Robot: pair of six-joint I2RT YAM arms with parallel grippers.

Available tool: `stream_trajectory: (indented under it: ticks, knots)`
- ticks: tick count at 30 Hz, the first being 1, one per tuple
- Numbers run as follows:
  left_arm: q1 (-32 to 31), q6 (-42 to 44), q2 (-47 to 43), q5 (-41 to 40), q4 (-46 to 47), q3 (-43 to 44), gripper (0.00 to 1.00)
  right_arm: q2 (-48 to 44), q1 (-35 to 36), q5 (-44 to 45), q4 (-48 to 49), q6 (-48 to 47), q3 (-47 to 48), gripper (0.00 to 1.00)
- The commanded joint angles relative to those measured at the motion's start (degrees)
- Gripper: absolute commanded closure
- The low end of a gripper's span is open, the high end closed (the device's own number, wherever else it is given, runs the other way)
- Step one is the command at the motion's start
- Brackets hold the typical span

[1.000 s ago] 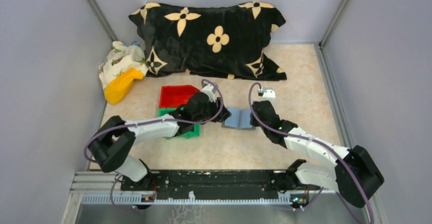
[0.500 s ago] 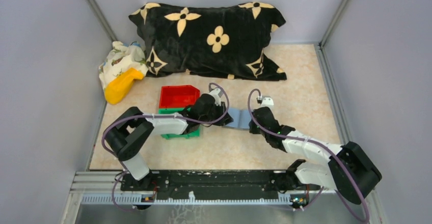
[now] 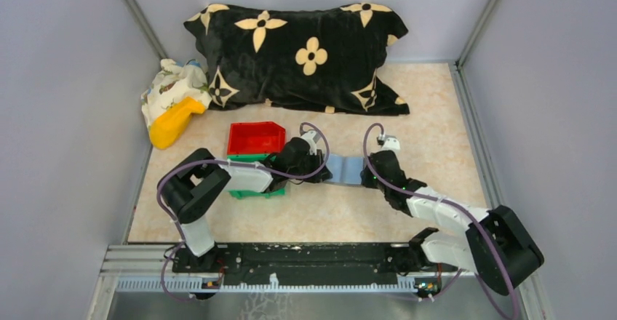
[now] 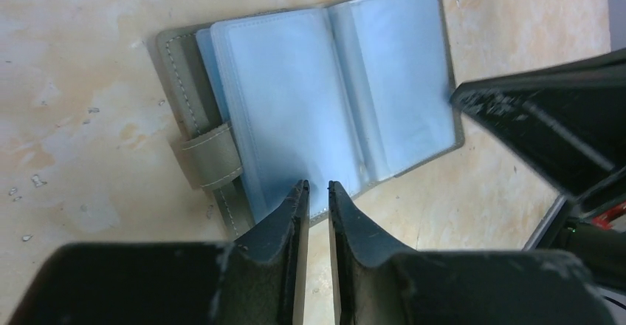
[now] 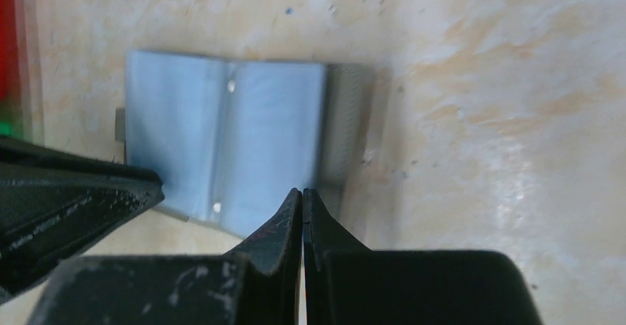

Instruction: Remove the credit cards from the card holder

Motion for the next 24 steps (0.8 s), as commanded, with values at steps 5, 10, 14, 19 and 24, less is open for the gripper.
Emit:
stream_trajectory:
  ticks: [5,10,14,19,24]
  knots:
    - [0.11,0.52,0.20,-1.84,0.16,-0.97,0.79,-0.37,-5.98,-4.01,1.66,-1.15,0.06,1.00]
    - [0.09,0.65,0.65,-1.36,0.24,-0.59,0.79,2.34,-5.98,-7.72,5.69,-0.92,-0.60,1.00]
    - [0.06,0.42,2.01,-0.52,0.84,-0.23,0.79,2.02,-5.83,-10.09,7.08,-1.05,-0.30,1.00]
    - [0.06,-0.34,3.86,1.46,2.11,0.31,0.78,1.26,-3.23,-10.05,7.57,-1.26,1.90,1.00]
    - [0.07,-0.26,2.83,1.20,1.63,0.39,0.78,4.41,-0.62,-9.57,8.56,-2.13,4.97,1.00]
